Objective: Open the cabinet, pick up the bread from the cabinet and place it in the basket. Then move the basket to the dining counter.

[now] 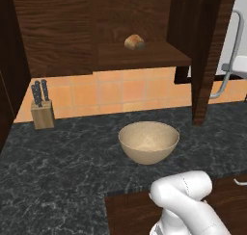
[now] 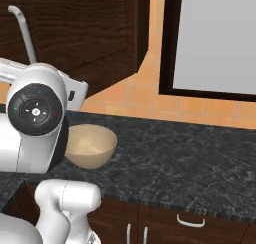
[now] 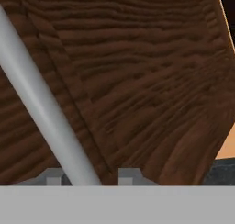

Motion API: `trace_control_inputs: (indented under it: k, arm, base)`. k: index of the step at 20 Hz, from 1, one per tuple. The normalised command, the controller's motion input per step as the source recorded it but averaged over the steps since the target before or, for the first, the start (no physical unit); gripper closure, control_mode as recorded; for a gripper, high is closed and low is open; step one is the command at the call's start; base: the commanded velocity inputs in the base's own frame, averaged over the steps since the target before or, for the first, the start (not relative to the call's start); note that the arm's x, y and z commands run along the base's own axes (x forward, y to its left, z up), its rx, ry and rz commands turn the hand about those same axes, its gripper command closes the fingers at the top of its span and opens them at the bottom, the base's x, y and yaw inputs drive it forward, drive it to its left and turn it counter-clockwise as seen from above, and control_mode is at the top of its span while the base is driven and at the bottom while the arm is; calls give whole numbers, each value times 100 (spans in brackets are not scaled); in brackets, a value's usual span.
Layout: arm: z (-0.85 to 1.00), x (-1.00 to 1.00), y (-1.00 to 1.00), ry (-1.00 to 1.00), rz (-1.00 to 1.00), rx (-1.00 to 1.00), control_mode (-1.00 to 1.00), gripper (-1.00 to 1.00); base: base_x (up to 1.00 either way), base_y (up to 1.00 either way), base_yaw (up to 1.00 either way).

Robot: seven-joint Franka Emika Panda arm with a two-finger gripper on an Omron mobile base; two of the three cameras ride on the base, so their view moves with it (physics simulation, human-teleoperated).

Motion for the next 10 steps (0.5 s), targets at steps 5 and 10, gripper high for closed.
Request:
trace_control_inputs:
  k: [5, 10]
  arm:
    - [0, 0, -15, 5, 2, 0, -100, -100]
    - [-1, -6, -5, 0, 0, 0, -100, -100]
  base:
    - [0, 0, 0]
    - [0, 0, 0]
